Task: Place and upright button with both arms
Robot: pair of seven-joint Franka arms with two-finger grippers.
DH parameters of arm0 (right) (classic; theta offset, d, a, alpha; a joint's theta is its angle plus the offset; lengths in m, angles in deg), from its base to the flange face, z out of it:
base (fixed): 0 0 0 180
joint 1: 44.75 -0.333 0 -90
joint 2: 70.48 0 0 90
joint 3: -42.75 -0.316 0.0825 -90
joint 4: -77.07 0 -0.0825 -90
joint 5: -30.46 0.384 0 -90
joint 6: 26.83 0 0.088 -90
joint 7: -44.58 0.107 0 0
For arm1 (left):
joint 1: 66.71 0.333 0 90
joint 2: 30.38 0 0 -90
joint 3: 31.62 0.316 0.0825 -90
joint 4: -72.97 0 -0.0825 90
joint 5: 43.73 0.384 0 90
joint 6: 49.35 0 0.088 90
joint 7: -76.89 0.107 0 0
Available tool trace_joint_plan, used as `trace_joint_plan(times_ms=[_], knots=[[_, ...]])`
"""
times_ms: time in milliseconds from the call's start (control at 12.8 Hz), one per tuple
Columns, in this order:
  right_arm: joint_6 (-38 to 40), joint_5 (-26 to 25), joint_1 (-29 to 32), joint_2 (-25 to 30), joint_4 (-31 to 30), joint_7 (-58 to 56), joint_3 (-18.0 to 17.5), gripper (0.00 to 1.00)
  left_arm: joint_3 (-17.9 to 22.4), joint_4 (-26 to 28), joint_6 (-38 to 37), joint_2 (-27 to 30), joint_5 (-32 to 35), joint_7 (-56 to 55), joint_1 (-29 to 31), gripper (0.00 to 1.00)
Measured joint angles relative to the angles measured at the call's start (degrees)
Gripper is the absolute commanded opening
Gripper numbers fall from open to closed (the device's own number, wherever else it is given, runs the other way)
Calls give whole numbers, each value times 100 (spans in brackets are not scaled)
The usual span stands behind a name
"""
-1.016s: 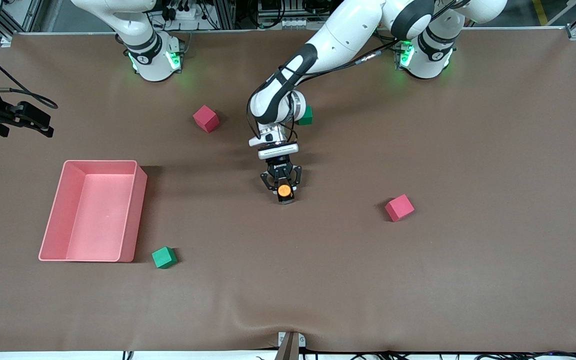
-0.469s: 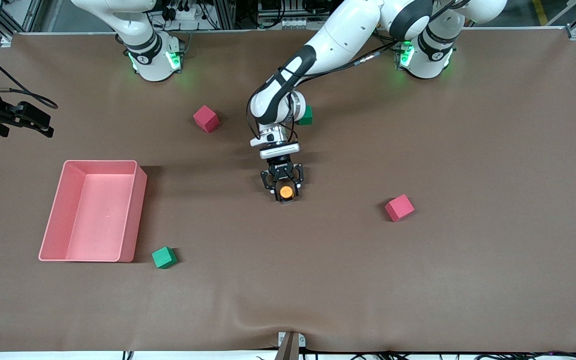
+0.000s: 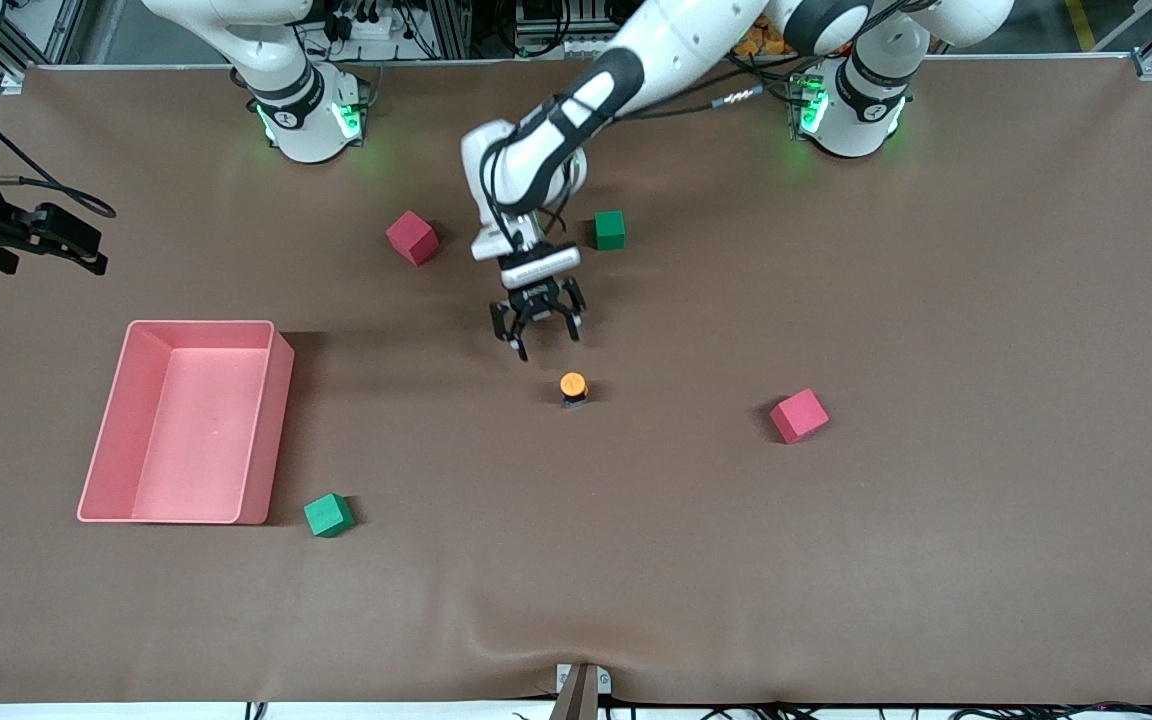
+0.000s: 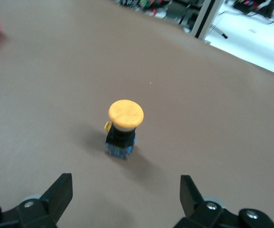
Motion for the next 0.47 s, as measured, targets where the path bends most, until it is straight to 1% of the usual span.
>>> trace_joint_plan(times_ms=[156,312,469], knots=[[0,0,1,-1,-1,0,0,100,-34,-23,-72,549,-943,421,-16,100],[1,0,4,-1,-1,0,1,100,-4,-51,-263,1161,-1789,1216,60,100],[1,0,8,-2,-2,0,1,100,41,-63,-416,1803,-2591,2300,409,100]])
